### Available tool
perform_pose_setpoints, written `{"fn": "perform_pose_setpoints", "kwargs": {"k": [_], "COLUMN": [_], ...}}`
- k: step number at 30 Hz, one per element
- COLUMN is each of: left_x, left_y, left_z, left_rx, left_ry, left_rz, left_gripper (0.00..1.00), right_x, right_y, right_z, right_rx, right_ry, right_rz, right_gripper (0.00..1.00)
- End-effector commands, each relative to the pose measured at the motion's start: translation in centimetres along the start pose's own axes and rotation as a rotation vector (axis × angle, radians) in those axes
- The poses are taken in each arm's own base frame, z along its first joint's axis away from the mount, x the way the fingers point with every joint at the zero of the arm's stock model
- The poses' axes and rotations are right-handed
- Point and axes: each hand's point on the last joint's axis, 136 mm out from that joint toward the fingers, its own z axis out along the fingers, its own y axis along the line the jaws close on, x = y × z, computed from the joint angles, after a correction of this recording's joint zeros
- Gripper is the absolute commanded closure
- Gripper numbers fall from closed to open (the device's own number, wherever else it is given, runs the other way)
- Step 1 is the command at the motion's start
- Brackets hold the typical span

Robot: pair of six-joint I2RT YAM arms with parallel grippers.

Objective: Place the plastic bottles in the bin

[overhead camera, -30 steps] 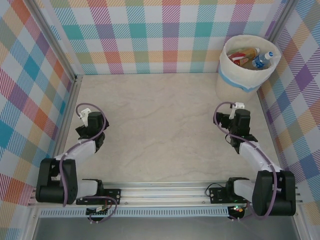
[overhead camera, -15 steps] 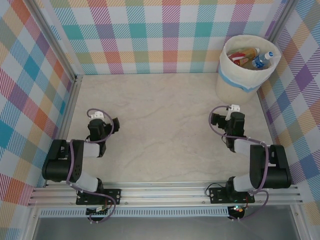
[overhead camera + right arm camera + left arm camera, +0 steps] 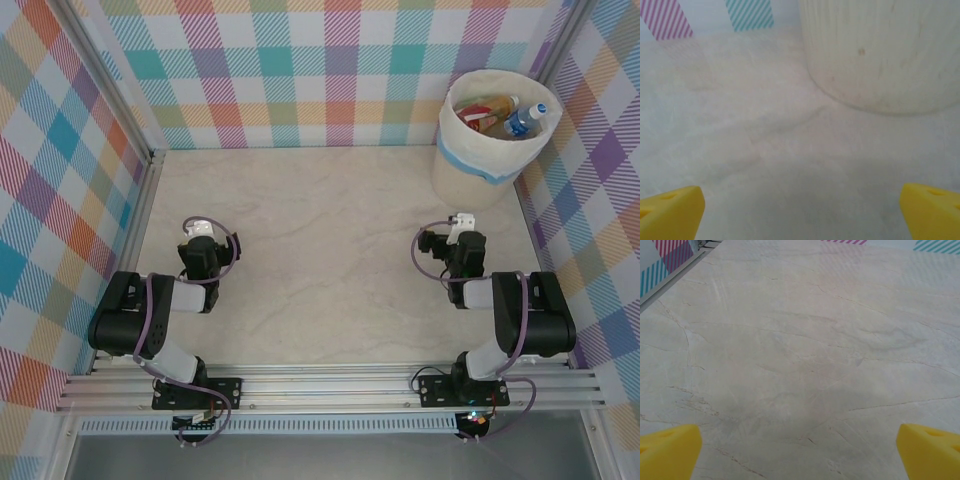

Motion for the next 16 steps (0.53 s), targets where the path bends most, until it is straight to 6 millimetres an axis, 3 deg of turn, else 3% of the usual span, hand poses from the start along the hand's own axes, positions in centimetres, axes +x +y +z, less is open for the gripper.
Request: {"fn": "perform_pose_setpoints", "kwargs": {"k": [1,16], "left_x": [-1.02,-0.92], "left_y": [-0.09,-0.53], "left_z": [0.07,0.06], "left_rx": [-0.010,0.016], "left_ry": [-0.034,-0.031], "left_rz": [0.009,0.020], "left_gripper": [0.00,0.00], "right_x": [-0.01,0.12], "right_y": [0.21,1.09], "right_z": [0.05,0.17], "right_rx": [-0.003,-0.051], "right_ry": [0.008,0.021], "right_rz": [-0.009,-0.029], "right_gripper": [0.00,0.00]}}
